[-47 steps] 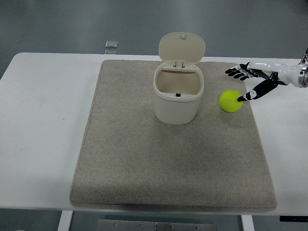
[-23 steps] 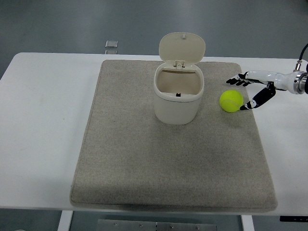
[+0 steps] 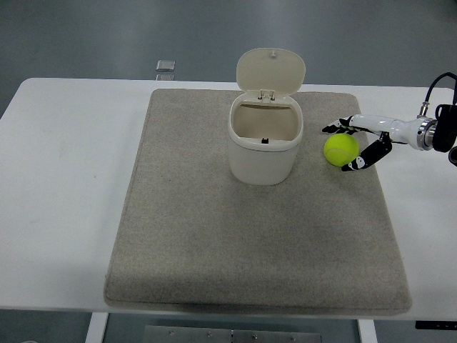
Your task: Pick up the tennis ball and place it in the box.
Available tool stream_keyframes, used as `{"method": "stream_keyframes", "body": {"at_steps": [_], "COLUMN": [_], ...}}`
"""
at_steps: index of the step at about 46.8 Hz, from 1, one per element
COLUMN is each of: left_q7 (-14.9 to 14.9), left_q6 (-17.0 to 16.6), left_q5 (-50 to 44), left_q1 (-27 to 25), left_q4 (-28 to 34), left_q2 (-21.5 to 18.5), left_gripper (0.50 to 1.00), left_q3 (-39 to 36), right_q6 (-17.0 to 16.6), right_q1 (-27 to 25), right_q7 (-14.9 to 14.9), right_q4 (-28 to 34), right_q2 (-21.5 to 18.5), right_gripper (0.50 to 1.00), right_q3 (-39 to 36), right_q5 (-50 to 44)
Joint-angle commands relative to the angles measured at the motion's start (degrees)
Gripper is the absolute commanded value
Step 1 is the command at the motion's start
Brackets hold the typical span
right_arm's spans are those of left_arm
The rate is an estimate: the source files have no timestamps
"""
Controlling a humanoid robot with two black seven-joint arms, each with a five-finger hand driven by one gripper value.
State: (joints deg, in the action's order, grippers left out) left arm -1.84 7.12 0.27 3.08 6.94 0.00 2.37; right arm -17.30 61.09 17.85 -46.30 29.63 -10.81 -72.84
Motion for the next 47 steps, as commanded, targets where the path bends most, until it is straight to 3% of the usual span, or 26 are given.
{"method": "stream_keyframes", "body": {"at_steps": [1,14,18,23,33,47], "left_q7": [0.0,0.0,0.0,0.0,0.0,0.0], "left_q6": [0.0,0.0,0.0,0.0,0.0,0.0], "left_q5": [0.0,0.0,0.0,0.0,0.0,0.09], "left_q1": [0.0,0.0,0.0,0.0,0.0,0.0], "left_q4": [0.0,0.0,0.0,0.0,0.0,0.0], "left_q2": [0.0,0.0,0.0,0.0,0.0,0.0], "left_gripper": [0.996,0.996,0.996,0.996,0.996,0.996], "left_q3": [0.0,0.0,0.0,0.0,0.0,0.0], "right_q6": [0.25,1.57,1.57,1.48,1.48,0.86], "right_q1": [-0.01,-0.1,-0.1,-0.1,-0.1,0.08], "right_q7": [-0.01,-0.01,-0.01,-0.01,-0.1,-0.19], "right_q4": [-0.02,-0.02,-0.02,-0.02,-0.02,-0.02], "right_q2": [-0.54,-0.98,-0.98,-0.98,-0.98,-0.98], "right_gripper": [0.905,0.885,0.817,0.768,0.721,0.603], "right_q3": [0.0,0.08,0.17,0.26,0.26,0.26], "right_q5": [-0.02,-0.11,-0.11,-0.11,-0.11,-0.02]}}
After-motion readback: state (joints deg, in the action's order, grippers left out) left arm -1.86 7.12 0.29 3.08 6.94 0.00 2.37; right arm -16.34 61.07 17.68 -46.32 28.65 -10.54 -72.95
